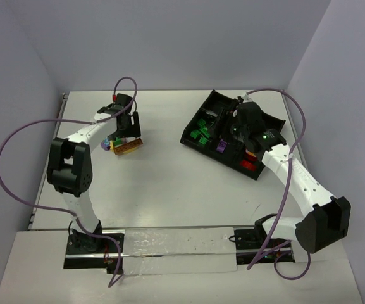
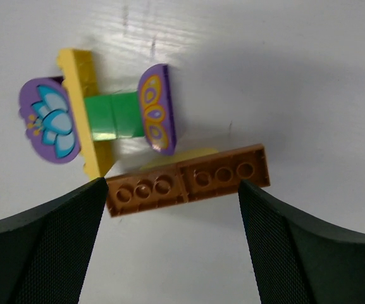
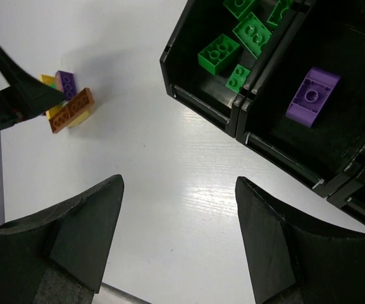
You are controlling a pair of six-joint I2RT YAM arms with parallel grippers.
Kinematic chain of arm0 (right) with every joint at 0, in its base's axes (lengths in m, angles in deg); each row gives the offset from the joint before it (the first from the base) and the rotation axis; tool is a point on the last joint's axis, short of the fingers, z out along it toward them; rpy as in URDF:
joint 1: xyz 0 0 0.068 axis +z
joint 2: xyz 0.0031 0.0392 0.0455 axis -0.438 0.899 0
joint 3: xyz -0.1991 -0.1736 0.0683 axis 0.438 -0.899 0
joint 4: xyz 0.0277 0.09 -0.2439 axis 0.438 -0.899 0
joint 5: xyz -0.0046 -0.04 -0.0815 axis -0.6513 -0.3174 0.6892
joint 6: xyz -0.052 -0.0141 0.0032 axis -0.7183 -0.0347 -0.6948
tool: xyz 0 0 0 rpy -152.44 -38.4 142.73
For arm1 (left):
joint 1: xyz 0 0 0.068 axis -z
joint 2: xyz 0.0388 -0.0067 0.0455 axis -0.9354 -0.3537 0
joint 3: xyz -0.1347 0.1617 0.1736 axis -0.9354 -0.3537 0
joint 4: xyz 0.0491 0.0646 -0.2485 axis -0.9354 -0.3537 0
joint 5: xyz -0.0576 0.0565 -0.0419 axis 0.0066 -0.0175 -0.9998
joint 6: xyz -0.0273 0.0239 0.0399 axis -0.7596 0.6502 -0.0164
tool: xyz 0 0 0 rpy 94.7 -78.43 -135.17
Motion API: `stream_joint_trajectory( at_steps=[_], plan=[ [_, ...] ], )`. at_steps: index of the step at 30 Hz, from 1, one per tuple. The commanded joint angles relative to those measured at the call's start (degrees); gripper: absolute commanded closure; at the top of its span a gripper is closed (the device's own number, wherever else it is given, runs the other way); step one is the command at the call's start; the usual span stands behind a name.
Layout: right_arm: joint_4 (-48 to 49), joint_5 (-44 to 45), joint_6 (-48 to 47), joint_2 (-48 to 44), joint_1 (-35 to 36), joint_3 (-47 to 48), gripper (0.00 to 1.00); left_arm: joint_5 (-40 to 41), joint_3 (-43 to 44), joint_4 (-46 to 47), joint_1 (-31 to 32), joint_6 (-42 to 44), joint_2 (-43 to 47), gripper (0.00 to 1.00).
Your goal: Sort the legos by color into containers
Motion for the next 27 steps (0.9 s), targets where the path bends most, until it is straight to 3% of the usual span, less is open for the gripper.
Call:
stream_joint_trajectory(
  at_steps=[1, 8, 27],
  plan=[
    [1.1, -0.3, -0.2, -0.2, 0.7, 3.2, 0.21, -6.4, 2.8, 1.5, 0.3, 4.4, -4.3, 0.07],
    [0.1, -0.2, -0.1, -0.1, 1.2, 3.4, 0.21, -11.4, 1.6, 2.5, 1.5, 4.9, -5.2, 0.02],
    [3.0, -1.3, 0.6, -0.3, 2.7, 0.8, 0.21, -9.2, -5.0, 0.0, 10.1, -1.2, -1.1, 0.01]
  ],
)
